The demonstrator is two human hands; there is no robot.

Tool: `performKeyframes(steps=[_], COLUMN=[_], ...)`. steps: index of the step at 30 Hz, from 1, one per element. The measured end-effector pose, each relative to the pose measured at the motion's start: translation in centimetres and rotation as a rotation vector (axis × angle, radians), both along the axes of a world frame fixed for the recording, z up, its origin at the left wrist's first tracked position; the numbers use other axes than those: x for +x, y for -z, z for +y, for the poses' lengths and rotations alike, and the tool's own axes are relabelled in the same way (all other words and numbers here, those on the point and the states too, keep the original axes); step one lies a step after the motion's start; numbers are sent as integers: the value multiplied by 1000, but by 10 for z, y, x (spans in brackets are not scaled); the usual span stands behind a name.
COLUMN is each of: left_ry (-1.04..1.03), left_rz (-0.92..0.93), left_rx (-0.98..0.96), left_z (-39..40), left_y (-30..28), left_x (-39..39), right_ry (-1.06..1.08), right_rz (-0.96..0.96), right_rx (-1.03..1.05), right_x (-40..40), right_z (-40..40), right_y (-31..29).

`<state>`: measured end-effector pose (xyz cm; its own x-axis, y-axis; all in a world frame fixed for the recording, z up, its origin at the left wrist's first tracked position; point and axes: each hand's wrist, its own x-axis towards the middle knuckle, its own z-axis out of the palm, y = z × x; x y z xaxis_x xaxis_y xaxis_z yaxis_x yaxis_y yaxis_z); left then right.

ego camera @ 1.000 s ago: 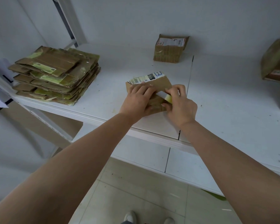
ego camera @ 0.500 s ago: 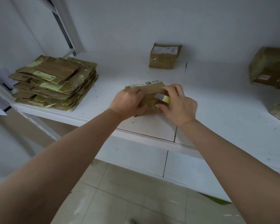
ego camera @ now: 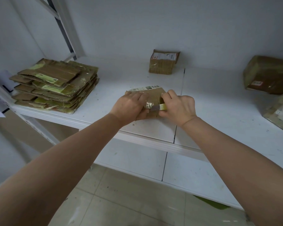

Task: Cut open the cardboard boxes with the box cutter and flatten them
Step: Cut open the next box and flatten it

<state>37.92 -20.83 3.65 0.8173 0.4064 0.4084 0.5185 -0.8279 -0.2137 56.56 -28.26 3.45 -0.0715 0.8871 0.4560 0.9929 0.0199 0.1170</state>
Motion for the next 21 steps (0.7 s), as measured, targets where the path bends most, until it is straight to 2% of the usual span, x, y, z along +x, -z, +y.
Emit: performKeyframes(steps=[5,9,12,16,21], left_ry=[-147,-189,-148,-103,-27], left_rz=[-142,-164,-118,-106,-89], left_rx=[-157,-282,-199,-55,-47], left_z=[-12,-23,-24,-31,-44], left_y=[8,8,10,21,39], left_x=[-5,-1,-4,0,-7], right_ry=[95,223,222,226,142], right_rz=[41,134,158,58,83], right_rx=[-39,-53,-16,69,84], right_x=[-6,-14,-18,-18,-10], right_z=[-7,-12,-8,-18,-41], right_y=[-4,3,10,15,28])
